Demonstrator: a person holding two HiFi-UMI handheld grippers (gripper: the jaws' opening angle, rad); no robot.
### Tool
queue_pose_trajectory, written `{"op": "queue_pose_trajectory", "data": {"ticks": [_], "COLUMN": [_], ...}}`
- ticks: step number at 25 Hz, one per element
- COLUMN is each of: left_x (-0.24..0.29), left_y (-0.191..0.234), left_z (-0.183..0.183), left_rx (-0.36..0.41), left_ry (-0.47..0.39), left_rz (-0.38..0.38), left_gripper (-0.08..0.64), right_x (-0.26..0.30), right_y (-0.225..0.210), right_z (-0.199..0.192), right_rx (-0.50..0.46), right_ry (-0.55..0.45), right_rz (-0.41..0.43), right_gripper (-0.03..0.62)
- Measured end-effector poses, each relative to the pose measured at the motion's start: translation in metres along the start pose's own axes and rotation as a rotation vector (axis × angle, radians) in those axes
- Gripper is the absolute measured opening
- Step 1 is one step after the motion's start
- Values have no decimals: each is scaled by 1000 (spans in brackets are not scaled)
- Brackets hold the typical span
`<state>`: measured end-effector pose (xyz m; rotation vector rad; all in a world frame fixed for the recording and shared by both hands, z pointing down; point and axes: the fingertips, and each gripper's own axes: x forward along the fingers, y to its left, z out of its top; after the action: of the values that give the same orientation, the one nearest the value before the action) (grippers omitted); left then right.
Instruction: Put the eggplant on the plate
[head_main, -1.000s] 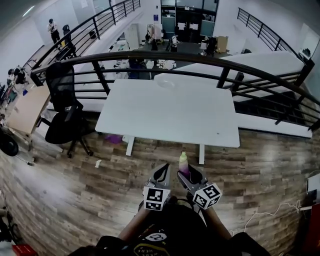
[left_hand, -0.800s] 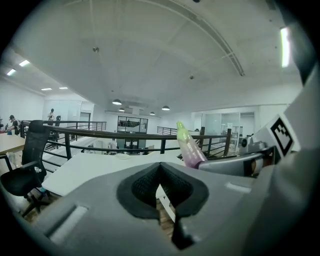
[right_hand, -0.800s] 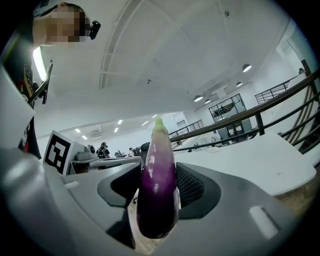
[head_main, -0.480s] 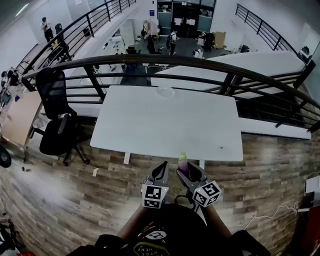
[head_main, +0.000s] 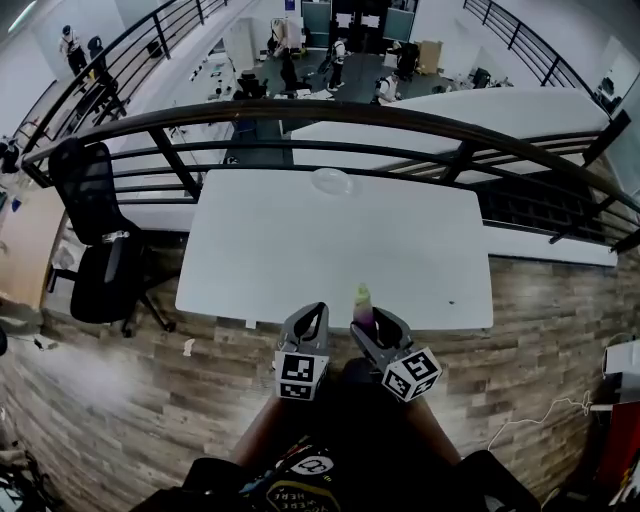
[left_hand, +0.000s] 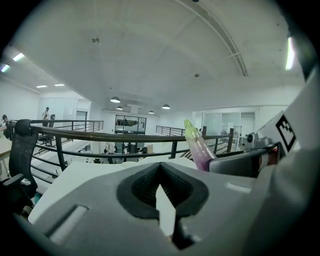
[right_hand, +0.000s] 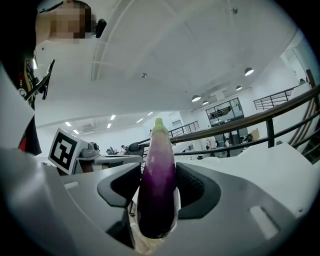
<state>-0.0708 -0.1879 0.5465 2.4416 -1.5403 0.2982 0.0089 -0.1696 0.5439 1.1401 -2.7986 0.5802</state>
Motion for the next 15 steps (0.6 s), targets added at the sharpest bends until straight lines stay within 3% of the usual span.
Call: {"op": "queue_pose_trajectory", "data": {"ticks": [9,15], "left_x": [97,162], "left_y": [35,55], "left_z": [9,4], "left_rx": [-43,-102], "left_ry": [48,117], "left_rz": [55,48], "left_gripper": [5,5], "right_x": [64,112], "right_y": [-79,-142], "right_z": [23,34], "right_rx": [10,-5], "right_ry": [59,119], "right_rz": [53,93], "right_gripper": [224,224]}}
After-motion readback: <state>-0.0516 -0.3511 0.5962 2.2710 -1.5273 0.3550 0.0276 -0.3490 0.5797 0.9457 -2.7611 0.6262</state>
